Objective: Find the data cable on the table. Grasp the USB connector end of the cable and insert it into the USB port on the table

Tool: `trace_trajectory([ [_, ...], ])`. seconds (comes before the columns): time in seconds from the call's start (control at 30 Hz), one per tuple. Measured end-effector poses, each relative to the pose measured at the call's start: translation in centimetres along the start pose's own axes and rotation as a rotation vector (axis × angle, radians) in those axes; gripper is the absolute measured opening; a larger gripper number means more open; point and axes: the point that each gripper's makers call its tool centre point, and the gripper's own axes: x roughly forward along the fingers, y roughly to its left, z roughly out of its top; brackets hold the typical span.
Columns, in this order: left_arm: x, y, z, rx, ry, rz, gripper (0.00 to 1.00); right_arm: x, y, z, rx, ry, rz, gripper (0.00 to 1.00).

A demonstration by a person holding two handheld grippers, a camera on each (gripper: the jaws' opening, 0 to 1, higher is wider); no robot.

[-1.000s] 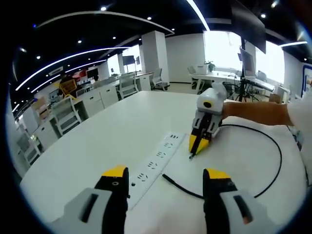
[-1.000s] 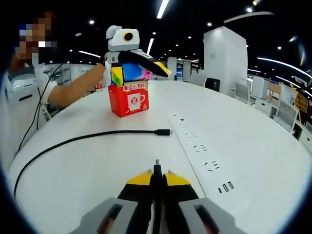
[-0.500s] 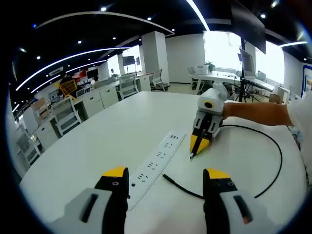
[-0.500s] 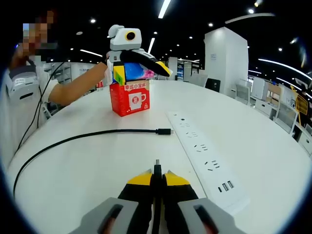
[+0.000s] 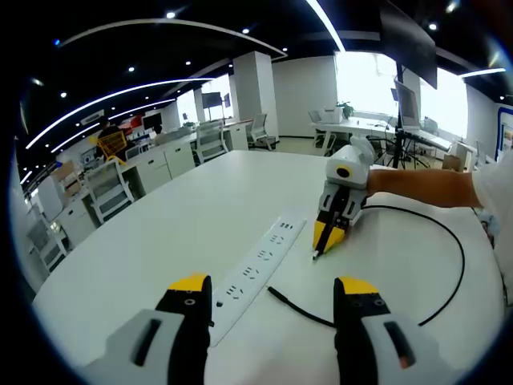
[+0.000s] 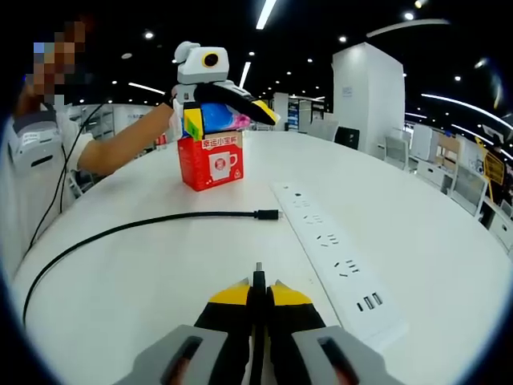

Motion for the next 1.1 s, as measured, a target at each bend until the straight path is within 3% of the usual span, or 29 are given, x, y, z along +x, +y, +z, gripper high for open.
trace_trajectory([
  [0.57, 0.0, 0.0, 0.1, 0.001, -0.004, -0.001, 0.62, -0.6, 0.2, 0.7, -0.020, 0.013, -0.029, 0.09],
  [1.1, 0.0, 0.0, 0.1, 0.001, -0.004, -0.002, 0.62, -2.0, -0.1, 0.4, 0.030, 0.132, -0.074, 0.09],
])
